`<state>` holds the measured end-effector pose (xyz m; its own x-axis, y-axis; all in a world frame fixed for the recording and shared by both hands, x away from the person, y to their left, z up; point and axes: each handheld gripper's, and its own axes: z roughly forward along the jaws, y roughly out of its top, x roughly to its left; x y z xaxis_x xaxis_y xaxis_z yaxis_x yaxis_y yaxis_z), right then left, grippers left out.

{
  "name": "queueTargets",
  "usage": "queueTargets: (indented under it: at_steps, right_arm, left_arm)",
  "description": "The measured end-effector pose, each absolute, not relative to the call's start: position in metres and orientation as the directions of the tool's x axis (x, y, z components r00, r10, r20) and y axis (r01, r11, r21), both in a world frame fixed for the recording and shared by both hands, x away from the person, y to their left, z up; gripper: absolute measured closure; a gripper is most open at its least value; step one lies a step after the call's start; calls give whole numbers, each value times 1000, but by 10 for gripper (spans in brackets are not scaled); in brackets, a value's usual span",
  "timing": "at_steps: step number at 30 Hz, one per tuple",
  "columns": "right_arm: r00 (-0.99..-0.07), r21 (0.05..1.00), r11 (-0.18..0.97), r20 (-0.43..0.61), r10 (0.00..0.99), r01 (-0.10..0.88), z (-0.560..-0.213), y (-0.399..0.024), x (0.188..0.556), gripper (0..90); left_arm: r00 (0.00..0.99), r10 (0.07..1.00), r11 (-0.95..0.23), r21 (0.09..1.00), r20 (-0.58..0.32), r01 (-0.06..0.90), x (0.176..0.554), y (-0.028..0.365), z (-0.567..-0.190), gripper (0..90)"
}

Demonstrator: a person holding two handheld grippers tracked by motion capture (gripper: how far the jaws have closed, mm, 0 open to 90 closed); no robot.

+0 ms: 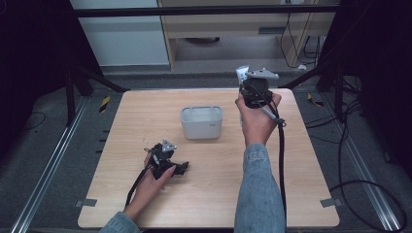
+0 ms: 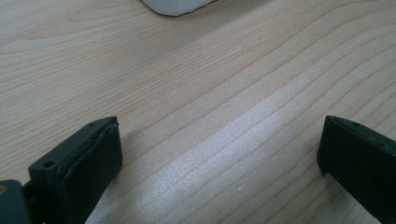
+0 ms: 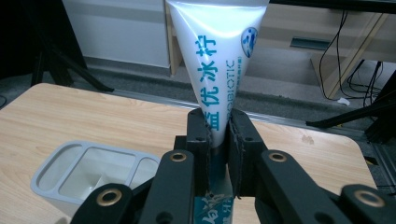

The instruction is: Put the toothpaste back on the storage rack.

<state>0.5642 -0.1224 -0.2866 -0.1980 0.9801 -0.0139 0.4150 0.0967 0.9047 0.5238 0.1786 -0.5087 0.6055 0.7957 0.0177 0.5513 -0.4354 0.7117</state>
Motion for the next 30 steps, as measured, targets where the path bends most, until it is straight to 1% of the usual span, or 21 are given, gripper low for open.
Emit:
queueTargets:
  at_steps: [12,19,30]
  right_arm:
    - [-194,918,82,-6,981,388,-284,-111,570,803]
    - [-214,928,75,5,977,366,-281,-93,578,802]
    - [-236,938,92,-11,972,336,-278,-71,587,802]
  left_arm:
    - [605,796,-435,712,17,551,524,179,-509,0]
    - [605,796,-435,712,17,552,524,179,-509,0]
    - [606,795,-434,712,16,551,524,179,-509,0]
